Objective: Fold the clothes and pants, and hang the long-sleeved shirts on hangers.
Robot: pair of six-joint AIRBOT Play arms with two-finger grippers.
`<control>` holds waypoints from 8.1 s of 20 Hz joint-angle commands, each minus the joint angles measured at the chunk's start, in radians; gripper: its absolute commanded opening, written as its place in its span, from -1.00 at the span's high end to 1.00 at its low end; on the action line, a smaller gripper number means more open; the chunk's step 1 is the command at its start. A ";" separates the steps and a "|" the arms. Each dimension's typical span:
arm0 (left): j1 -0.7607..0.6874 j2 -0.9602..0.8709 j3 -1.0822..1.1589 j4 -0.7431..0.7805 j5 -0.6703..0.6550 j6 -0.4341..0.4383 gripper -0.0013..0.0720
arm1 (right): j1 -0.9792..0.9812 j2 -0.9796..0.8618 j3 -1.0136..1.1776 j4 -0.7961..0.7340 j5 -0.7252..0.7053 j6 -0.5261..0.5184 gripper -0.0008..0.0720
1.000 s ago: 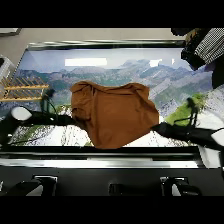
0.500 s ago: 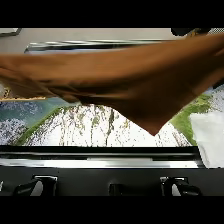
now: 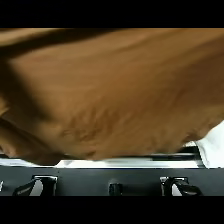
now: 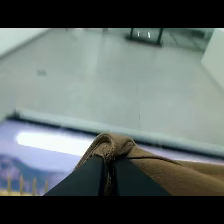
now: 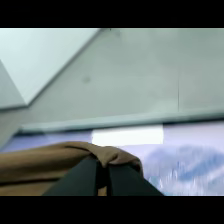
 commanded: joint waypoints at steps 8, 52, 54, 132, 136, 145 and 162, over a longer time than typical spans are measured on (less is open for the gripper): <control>-0.286 -0.890 -0.103 -0.016 0.046 0.140 0.92 | 0.001 -0.737 -0.115 -0.020 0.056 -0.069 0.90; -0.270 -1.180 0.053 0.168 -0.422 0.024 -0.36 | 0.131 -1.081 -0.116 -0.261 0.391 -0.087 -0.32; -0.228 -1.119 0.050 0.167 -0.481 0.014 -0.42 | 0.087 -1.017 -0.120 -0.201 0.391 -0.125 -0.37; -0.208 -0.379 -0.684 -0.107 -0.240 -0.007 0.92 | -0.122 -0.138 -1.170 0.140 0.024 -0.236 0.90; -0.262 -0.678 -0.435 -0.107 -0.229 0.008 0.92 | -0.037 -0.386 -0.974 0.084 -0.117 -0.199 0.90; -0.301 -1.106 -0.042 -0.107 -0.286 -0.004 0.92 | -0.037 -0.665 -0.804 0.036 -0.152 -0.171 0.90; -0.276 -0.922 0.098 0.013 -0.349 -0.049 -0.32 | -0.256 -0.706 -0.842 0.263 -0.008 -0.379 -0.87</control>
